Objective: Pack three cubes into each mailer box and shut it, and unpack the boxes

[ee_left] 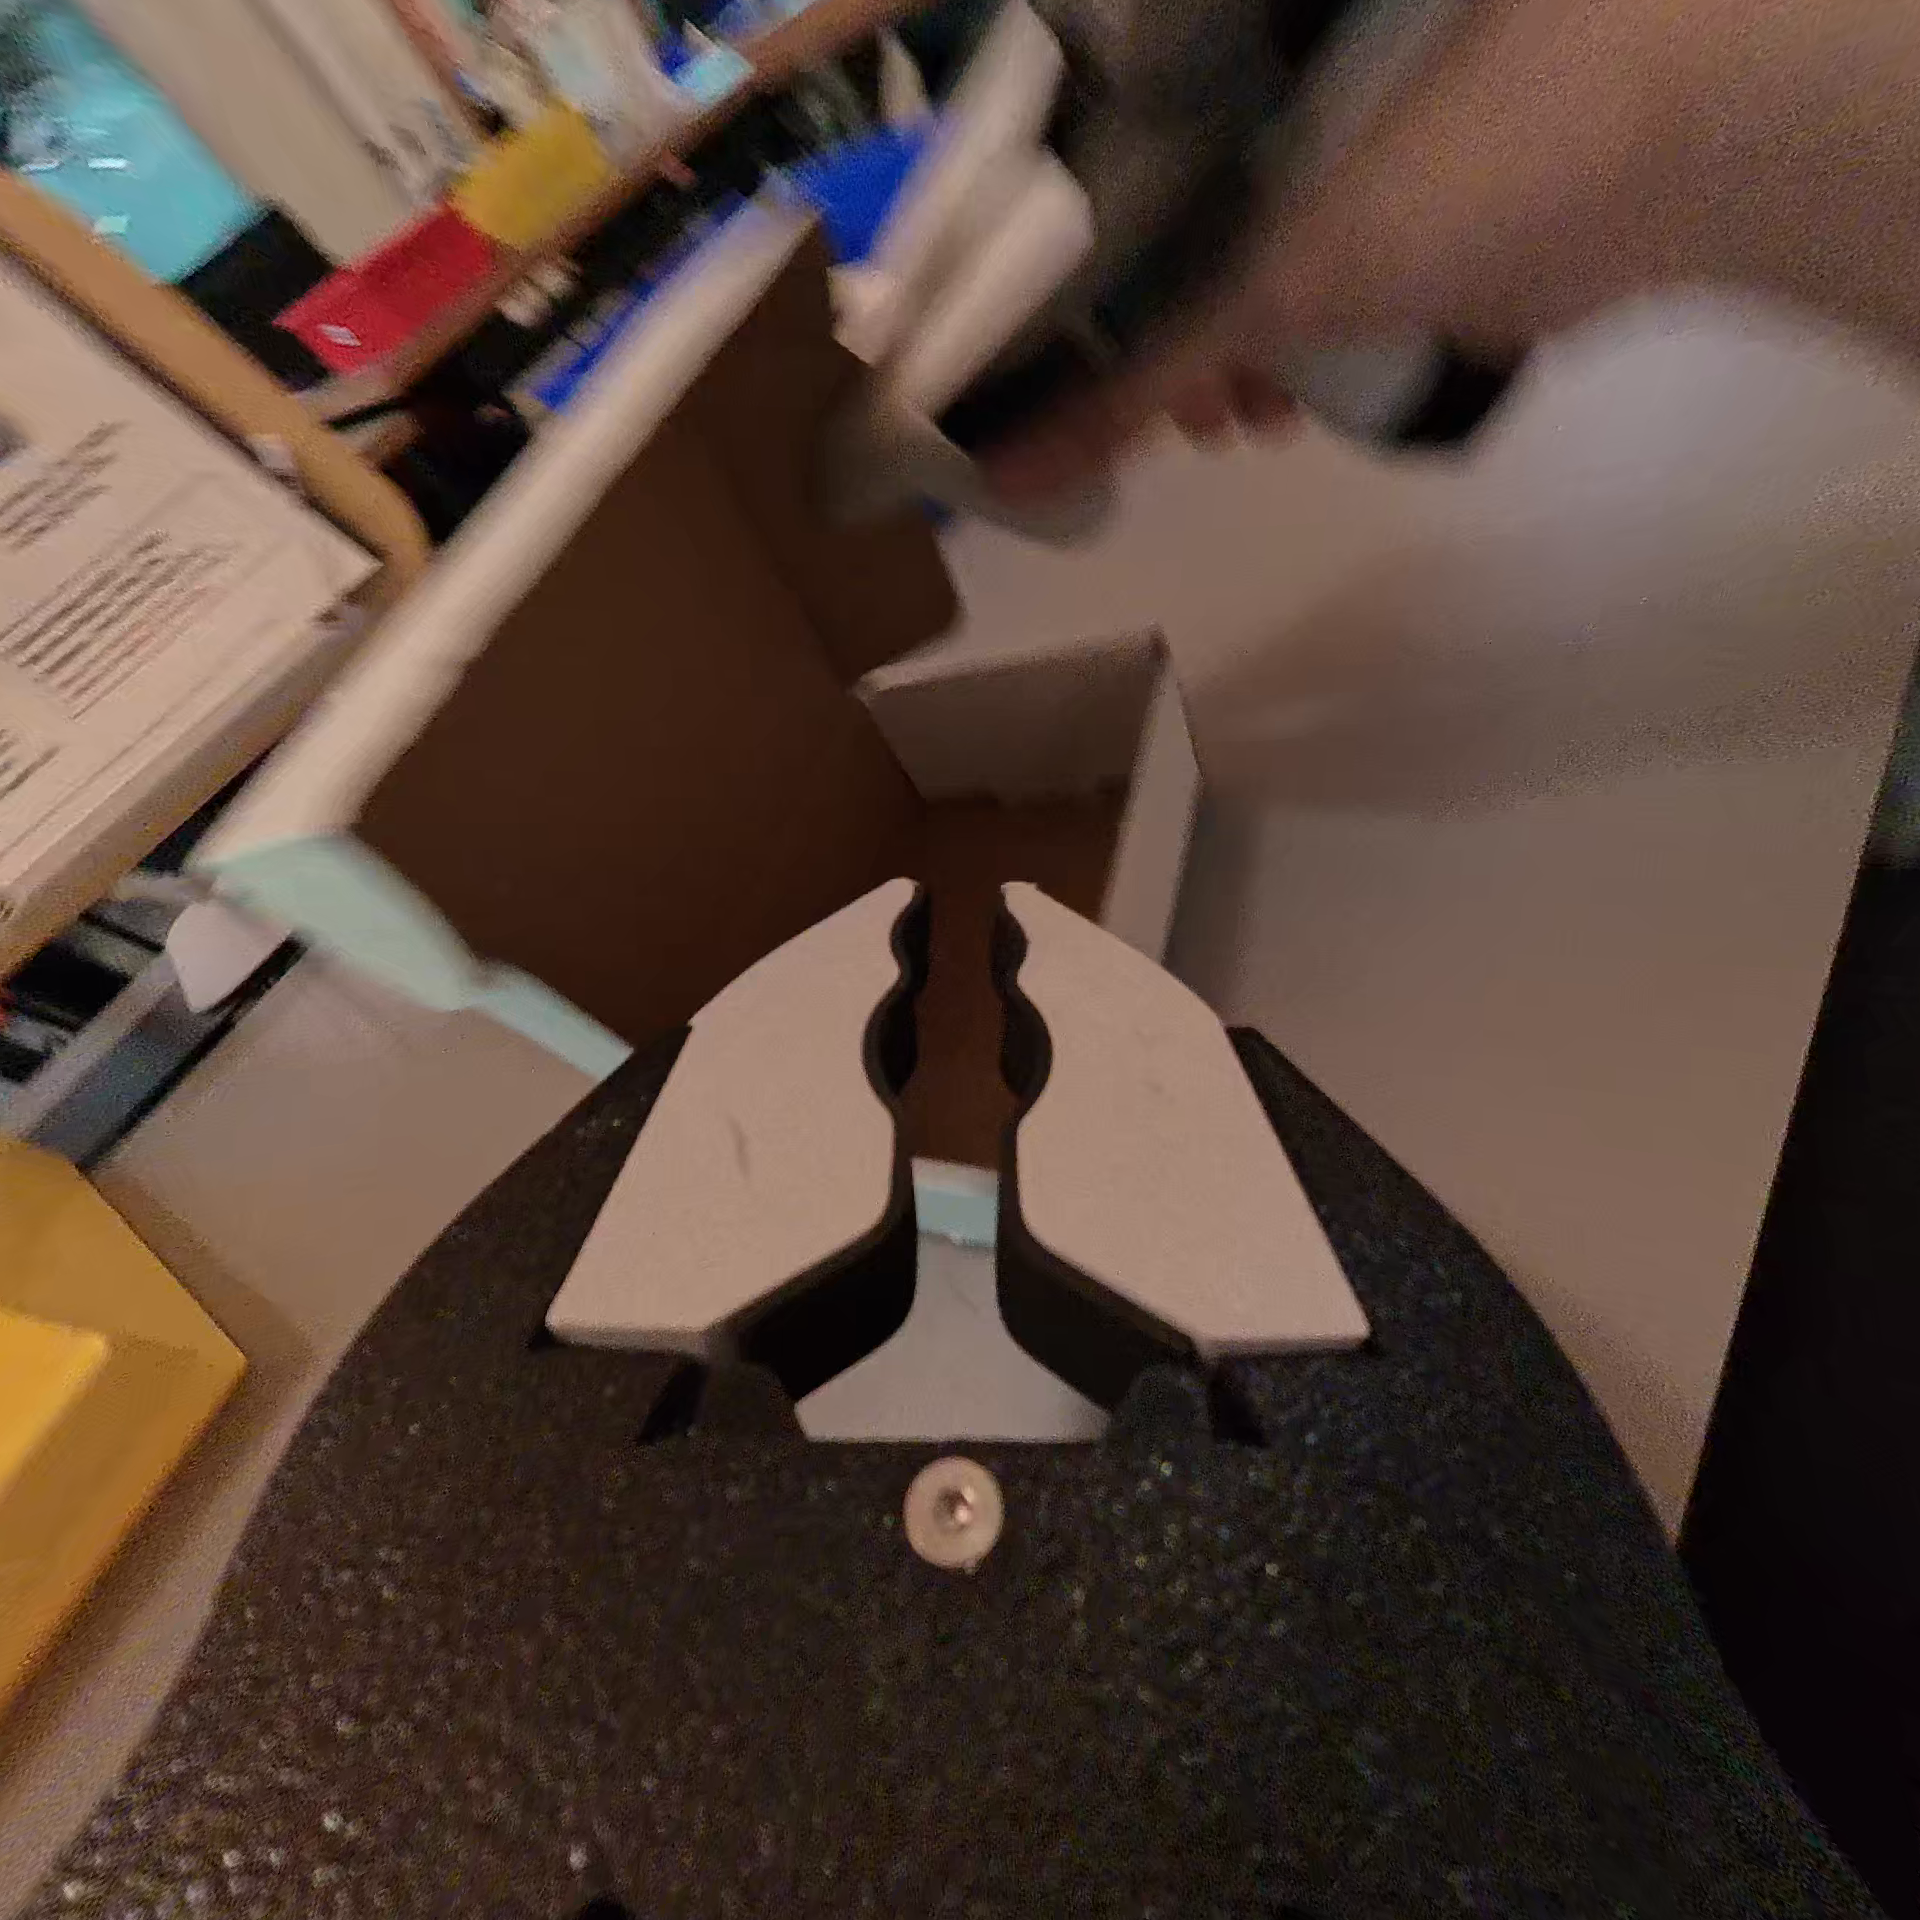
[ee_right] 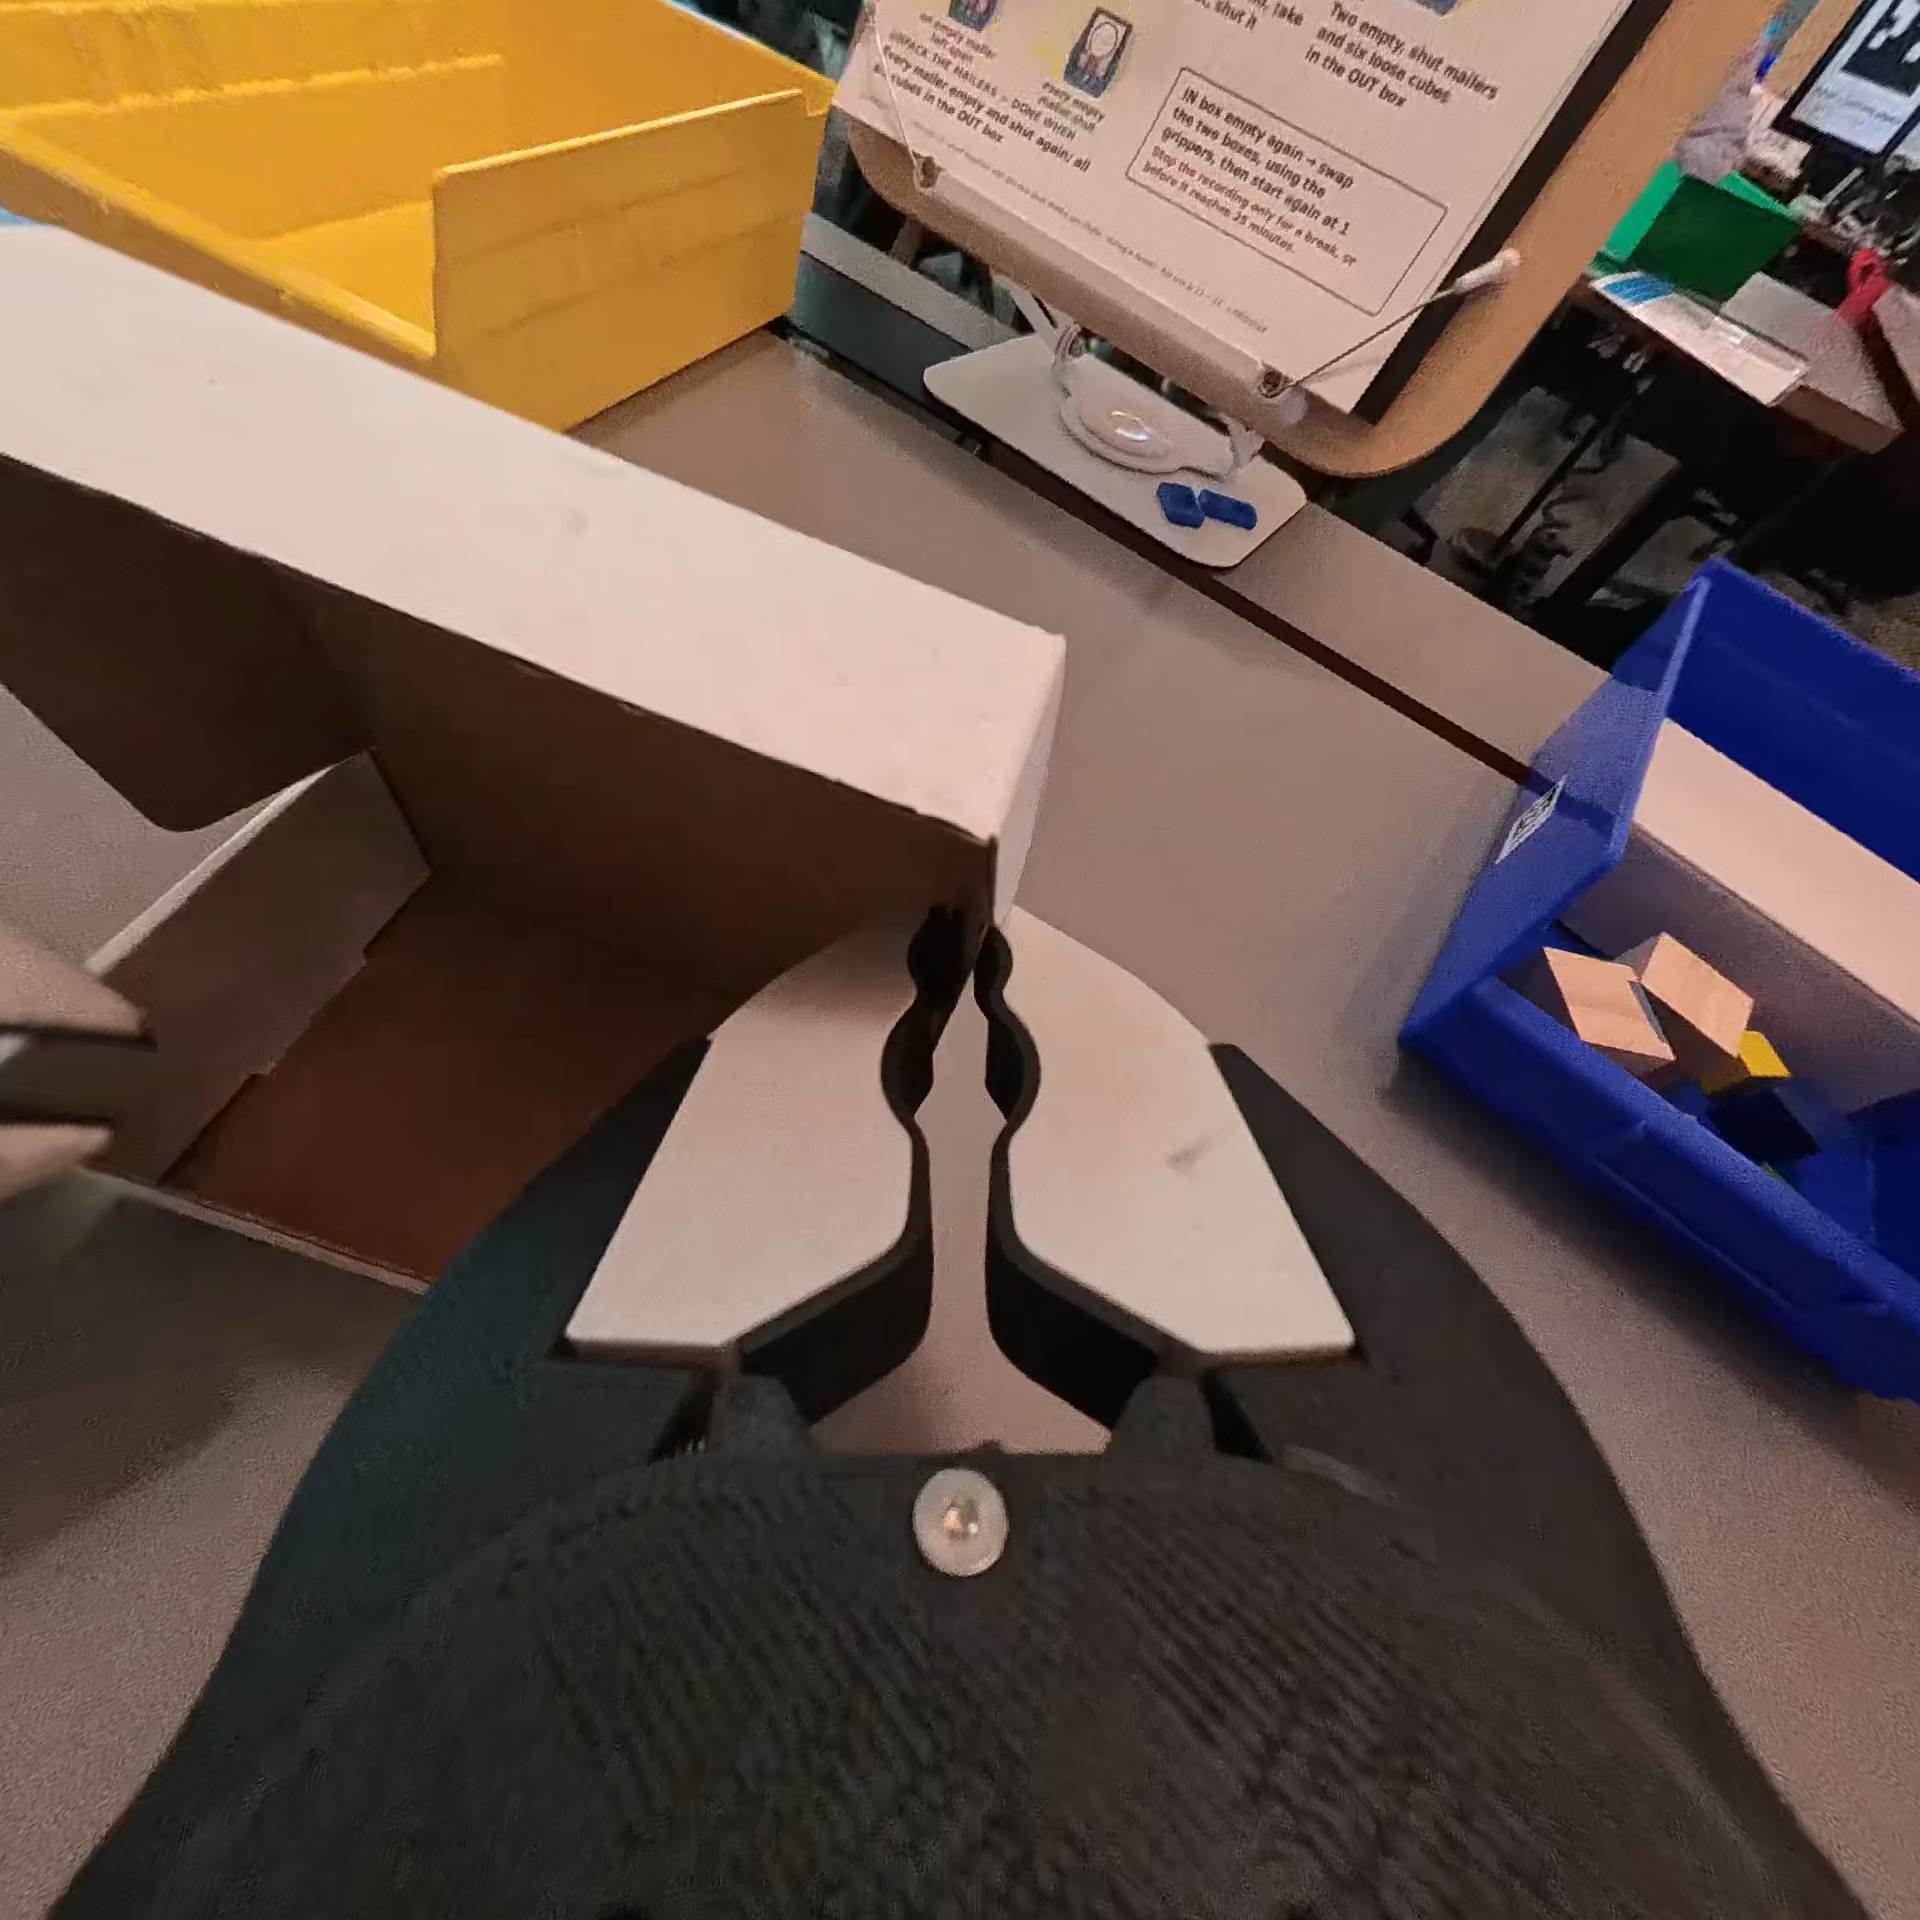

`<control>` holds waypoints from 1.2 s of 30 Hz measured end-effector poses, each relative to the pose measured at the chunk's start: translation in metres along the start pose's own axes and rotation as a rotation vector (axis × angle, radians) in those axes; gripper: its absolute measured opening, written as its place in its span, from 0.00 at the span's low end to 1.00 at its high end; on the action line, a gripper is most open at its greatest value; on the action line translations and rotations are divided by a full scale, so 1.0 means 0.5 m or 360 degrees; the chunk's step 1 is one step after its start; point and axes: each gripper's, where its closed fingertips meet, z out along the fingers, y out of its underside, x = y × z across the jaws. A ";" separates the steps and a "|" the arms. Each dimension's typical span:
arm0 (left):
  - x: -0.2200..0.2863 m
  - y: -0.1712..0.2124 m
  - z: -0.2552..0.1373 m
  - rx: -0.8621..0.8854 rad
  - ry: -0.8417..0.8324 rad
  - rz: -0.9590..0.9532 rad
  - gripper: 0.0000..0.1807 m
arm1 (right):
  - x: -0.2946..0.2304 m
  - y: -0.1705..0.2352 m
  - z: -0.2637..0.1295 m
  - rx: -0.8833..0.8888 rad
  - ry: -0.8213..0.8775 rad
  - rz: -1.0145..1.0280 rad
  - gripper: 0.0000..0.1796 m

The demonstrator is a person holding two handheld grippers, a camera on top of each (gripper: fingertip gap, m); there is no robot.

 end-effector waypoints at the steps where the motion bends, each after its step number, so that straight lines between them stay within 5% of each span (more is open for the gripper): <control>1: -0.027 -0.021 -0.012 0.0098 -0.0089 -0.0180 0.05 | -0.003 0.002 -0.001 0.0017 0.0030 -0.0013 0.02; 4: -0.090 -0.029 -0.048 0.0192 -0.0351 -0.0509 0.05 | -0.016 0.010 -0.004 0.0031 0.0051 -0.0028 0.03; 8: -0.110 -0.026 -0.085 0.0126 -0.0666 -0.0185 0.06 | -0.026 0.018 -0.013 0.0010 0.0048 -0.0076 0.05; 11: -0.127 -0.019 -0.099 0.0058 -0.0878 -0.0034 0.06 | -0.008 0.007 -0.035 0.0061 0.0196 -0.0180 0.17; 16: -0.163 -0.012 -0.087 -0.0023 -0.1050 0.0061 0.12 | -0.007 -0.055 -0.066 0.0313 0.0331 -0.0623 0.22; 18: -0.171 -0.003 -0.071 -0.0071 -0.1036 0.0045 0.14 | -0.017 -0.050 -0.058 0.0258 0.0260 -0.0695 0.21; 21: -0.172 -0.008 -0.068 -0.0041 -0.1018 0.0005 0.06 | -0.018 -0.049 -0.060 0.0238 0.0245 -0.0682 0.07; 26: -0.163 -0.008 -0.083 -0.0042 -0.0982 -0.0020 0.05 | -0.031 -0.050 -0.081 0.0219 0.0091 -0.0485 0.05; 36: -0.126 -0.025 -0.106 -0.0215 -0.0335 -0.0802 0.07 | -0.054 -0.051 -0.118 -0.0017 -0.0306 -0.0035 0.06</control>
